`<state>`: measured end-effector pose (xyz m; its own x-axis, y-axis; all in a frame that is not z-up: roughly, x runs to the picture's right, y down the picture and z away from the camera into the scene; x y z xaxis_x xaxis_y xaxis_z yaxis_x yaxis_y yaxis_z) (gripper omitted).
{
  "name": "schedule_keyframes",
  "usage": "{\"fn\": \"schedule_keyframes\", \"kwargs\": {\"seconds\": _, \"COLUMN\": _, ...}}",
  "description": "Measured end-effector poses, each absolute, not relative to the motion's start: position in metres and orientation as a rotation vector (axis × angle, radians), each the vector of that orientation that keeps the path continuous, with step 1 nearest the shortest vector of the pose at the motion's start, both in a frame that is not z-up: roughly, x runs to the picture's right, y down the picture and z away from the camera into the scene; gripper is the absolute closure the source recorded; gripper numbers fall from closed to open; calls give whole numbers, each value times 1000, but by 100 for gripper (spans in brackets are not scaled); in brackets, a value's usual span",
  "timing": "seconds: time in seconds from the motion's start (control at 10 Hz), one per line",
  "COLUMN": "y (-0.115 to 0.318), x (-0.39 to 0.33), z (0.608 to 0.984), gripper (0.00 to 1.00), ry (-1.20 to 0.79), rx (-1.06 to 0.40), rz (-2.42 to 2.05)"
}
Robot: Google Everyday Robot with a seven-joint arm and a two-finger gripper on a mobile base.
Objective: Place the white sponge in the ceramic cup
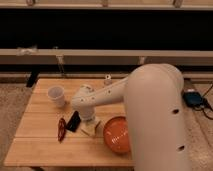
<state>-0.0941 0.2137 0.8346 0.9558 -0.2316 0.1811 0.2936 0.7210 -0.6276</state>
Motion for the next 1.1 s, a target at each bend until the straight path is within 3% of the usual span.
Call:
{"fn": "schedule_keyframes", "kwargs": {"seconds": 0.5, "y": 212, "x": -90, "z": 832, "gripper": 95, "ry": -64, "rx": -686, "rz": -227}}
{"fn": "schedule_keyframes", "kwargs": {"seconds": 0.7, "y": 202, "x": -93, "z": 821, "gripper": 100, "ry": -71, "rx": -666, "rz": -213}}
{"fn": "schedule_keyframes", "kwargs": {"seconds": 1.1, "y": 164, "x": -110, "z": 793, "gripper": 100, "ry": -89, "rx": -615, "rz": -171}}
